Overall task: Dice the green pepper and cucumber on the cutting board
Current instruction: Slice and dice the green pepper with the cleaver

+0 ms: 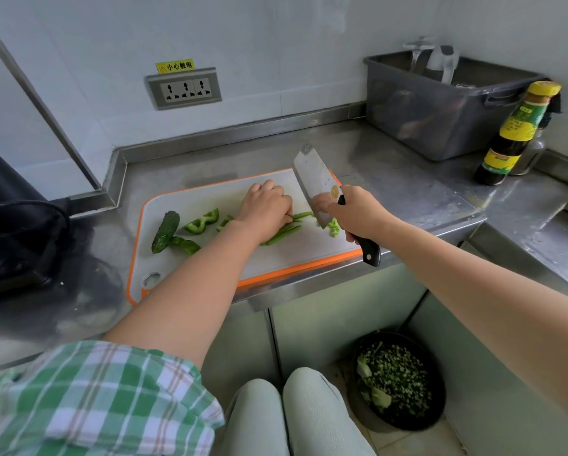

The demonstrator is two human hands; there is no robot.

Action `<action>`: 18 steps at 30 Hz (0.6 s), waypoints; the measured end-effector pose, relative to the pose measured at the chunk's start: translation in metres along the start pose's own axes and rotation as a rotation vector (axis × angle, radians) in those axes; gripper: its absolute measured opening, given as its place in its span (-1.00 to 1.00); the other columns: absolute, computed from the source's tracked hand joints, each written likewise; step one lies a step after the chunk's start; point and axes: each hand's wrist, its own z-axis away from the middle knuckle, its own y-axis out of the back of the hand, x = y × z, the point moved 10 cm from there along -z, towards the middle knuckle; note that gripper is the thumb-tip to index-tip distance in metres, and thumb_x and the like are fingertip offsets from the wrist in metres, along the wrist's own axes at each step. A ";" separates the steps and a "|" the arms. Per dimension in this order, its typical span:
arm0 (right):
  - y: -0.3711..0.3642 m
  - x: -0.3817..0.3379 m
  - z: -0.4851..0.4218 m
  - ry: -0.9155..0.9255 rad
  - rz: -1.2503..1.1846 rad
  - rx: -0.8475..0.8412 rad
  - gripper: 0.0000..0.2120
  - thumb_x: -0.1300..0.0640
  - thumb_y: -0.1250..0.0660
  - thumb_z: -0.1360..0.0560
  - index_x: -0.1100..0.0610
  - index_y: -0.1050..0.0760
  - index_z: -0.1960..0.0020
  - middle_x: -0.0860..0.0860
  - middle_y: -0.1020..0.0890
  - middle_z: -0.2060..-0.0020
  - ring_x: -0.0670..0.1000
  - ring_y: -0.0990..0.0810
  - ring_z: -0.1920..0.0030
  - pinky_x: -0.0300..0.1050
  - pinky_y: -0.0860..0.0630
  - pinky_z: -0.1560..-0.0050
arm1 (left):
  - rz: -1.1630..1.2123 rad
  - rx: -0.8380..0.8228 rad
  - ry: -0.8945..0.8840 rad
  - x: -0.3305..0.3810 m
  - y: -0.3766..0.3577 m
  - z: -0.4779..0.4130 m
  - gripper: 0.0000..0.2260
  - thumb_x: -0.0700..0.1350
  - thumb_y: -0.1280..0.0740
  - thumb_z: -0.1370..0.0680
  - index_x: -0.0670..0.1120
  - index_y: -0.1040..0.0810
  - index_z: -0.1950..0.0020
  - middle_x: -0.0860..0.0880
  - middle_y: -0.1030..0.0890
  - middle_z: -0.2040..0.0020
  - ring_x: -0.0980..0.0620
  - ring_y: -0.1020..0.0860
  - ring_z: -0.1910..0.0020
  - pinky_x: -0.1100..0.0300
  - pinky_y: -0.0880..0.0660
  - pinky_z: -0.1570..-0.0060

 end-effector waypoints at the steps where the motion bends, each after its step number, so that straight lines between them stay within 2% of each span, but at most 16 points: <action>1: -0.001 -0.001 0.001 0.001 -0.006 -0.004 -0.76 0.06 -0.18 -0.59 0.12 -0.28 0.22 0.05 -0.44 0.41 -0.01 -0.45 0.60 -0.26 -0.33 0.60 | -0.005 -0.006 0.020 -0.002 -0.001 0.000 -0.77 0.03 -0.25 -0.59 -0.01 -0.56 -0.18 -0.04 -0.53 -0.17 -0.08 -0.36 -0.25 0.11 -0.23 -0.15; 6: -0.002 -0.004 0.003 0.001 -0.012 -0.014 -0.84 0.12 -0.15 -0.58 0.19 -0.33 0.12 0.06 -0.44 0.41 -0.02 -0.45 0.61 -0.28 -0.33 0.60 | -0.015 0.003 0.125 -0.021 0.003 0.008 -0.70 0.02 -0.15 -0.63 -0.12 -0.52 -0.21 -0.11 -0.50 -0.23 -0.13 -0.35 -0.27 0.07 -0.23 -0.21; 8: -0.002 -0.006 0.004 0.004 -0.011 -0.026 -0.89 0.16 -0.18 -0.56 0.21 -0.33 0.09 0.07 -0.44 0.41 -0.02 -0.44 0.62 -0.28 -0.33 0.60 | -0.022 -0.033 0.142 -0.031 0.001 0.014 -0.68 0.06 -0.15 -0.63 -0.10 -0.55 -0.20 -0.10 -0.52 -0.22 -0.12 -0.34 -0.27 0.05 -0.23 -0.20; 11: -0.005 -0.012 0.008 0.014 0.006 -0.058 -0.89 0.20 -0.23 -0.52 0.18 -0.32 0.14 0.07 -0.43 0.41 0.00 -0.43 0.60 -0.28 -0.32 0.59 | 0.003 -0.072 0.146 -0.038 -0.003 0.027 -0.73 0.10 -0.24 -0.58 0.00 -0.65 -0.07 -0.06 -0.59 -0.11 -0.11 -0.34 -0.21 0.05 -0.25 -0.12; 14: -0.012 -0.015 0.011 0.037 0.077 -0.076 -0.87 0.19 -0.17 -0.54 0.16 -0.32 0.18 0.07 -0.46 0.40 -0.04 -0.44 0.64 -0.33 -0.28 0.64 | 0.104 -0.007 0.181 -0.038 0.002 0.040 -0.74 0.13 -0.28 -0.56 0.04 -0.62 -0.12 -0.04 -0.55 -0.14 -0.11 -0.34 -0.23 0.05 -0.26 -0.14; 18: -0.015 -0.020 0.013 0.062 0.174 -0.083 -0.90 0.19 -0.12 -0.56 0.22 -0.34 0.04 0.07 -0.47 0.33 0.00 -0.47 0.60 -0.27 -0.32 0.61 | 0.179 0.128 0.229 -0.033 0.009 0.057 -0.70 0.12 -0.26 -0.56 0.04 -0.54 -0.23 0.00 -0.53 -0.21 -0.08 -0.37 -0.24 0.07 -0.27 -0.17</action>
